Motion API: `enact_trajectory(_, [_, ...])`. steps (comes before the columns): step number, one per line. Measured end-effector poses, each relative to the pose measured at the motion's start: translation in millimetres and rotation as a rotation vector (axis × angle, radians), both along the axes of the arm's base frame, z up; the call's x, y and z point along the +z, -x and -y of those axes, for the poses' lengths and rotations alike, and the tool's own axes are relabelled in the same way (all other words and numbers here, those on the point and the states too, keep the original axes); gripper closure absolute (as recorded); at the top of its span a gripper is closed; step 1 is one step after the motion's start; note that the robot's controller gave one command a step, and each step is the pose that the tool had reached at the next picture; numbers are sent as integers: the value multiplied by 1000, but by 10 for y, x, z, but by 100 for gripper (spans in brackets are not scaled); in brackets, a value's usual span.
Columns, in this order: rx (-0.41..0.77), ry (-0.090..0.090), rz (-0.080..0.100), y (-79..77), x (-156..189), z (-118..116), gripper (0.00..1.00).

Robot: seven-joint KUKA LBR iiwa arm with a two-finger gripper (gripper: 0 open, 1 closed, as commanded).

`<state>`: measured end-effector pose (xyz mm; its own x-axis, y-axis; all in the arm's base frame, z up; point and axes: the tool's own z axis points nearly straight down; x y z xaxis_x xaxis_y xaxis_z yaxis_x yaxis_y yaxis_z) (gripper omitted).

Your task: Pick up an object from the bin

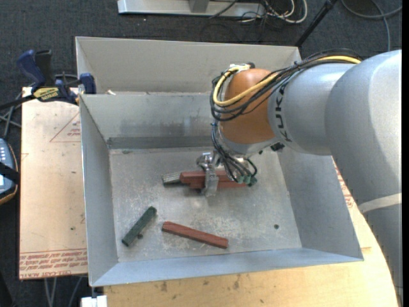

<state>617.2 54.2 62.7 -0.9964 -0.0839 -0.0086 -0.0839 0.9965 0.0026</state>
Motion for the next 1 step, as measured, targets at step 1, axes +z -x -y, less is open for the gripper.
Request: enact_trajectory(1, [0, 2, -9, 28, 69, 5, 100])
